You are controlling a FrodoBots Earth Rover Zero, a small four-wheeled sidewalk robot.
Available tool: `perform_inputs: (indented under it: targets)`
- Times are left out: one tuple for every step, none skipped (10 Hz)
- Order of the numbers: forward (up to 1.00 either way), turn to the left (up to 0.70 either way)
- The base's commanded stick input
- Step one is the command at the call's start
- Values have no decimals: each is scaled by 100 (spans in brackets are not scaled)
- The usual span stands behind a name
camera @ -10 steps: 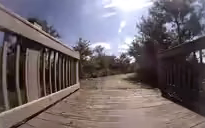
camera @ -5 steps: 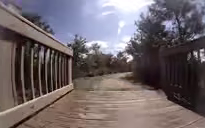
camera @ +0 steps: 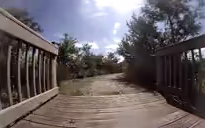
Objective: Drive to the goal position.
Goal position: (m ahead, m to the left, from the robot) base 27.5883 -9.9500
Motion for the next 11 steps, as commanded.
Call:
perform_inputs:
  targets:
    - [70,-27]
    - [70,-27]
    - [70,-19]
    - [70,0]
    - [70,0]
    - [70,0]
    - [70,0]
    - [70,-11]
    - [70,-27]
    - [70,-27]
    - [70,-27]
